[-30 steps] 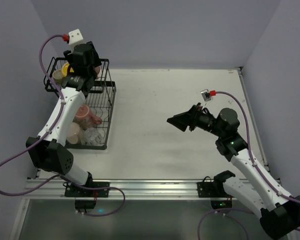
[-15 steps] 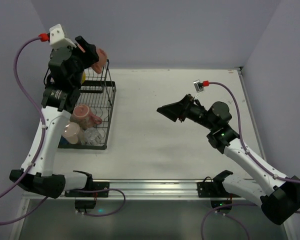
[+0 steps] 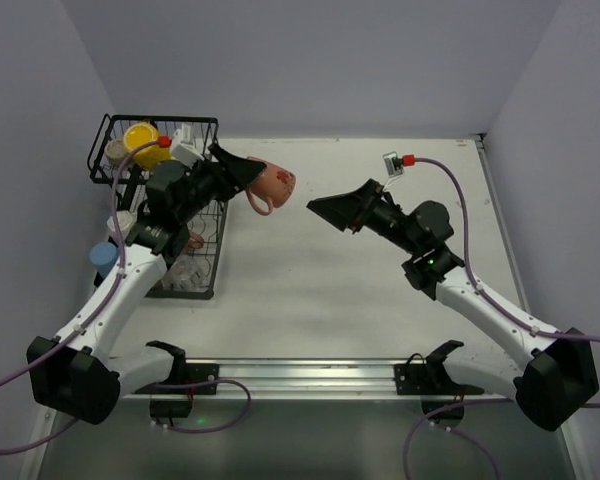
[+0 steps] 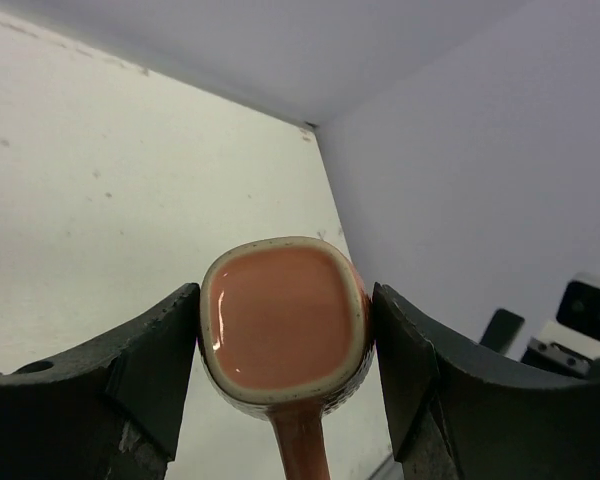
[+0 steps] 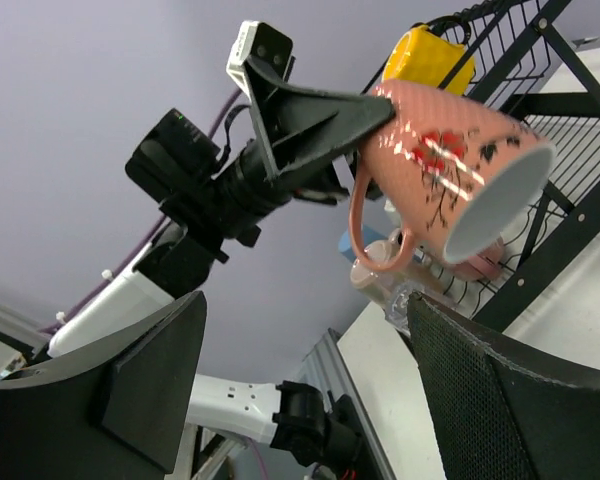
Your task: Unload the cups from the dish rack
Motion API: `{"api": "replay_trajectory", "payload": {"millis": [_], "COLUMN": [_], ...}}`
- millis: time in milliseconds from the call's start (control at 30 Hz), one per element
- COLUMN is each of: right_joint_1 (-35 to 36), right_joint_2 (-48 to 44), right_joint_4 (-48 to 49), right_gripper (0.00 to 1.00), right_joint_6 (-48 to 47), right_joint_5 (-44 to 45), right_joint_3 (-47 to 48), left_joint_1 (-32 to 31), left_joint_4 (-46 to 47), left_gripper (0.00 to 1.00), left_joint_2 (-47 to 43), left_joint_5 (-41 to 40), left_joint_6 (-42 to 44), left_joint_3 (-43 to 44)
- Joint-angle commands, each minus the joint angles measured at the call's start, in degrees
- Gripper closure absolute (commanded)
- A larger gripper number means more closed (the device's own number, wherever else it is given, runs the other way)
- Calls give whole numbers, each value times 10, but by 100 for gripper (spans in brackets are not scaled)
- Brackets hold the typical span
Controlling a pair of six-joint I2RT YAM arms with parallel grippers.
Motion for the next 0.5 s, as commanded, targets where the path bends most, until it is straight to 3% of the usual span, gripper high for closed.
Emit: {"api": "replay_trajectory", "payload": {"millis": [0, 333, 467], "right_joint_1": [3, 21, 21], "right_joint_2": [27, 41, 68], "right_joint_4": [60, 86, 118], "right_gripper": [16, 20, 30], "right_joint_6": [17, 31, 36], "right_joint_5": [14, 50, 26], "right_joint_3": [19, -1, 27], "left_joint_1": [-33, -67, -94], "left_joint_4": [178, 227, 236], "left_gripper": [100, 100, 100], "left_joint_2": [-17, -14, -10], "left_joint_5": [71, 71, 74], "left_joint_6": [-85, -87, -89], "left_joint_3": [-15, -42, -58]}}
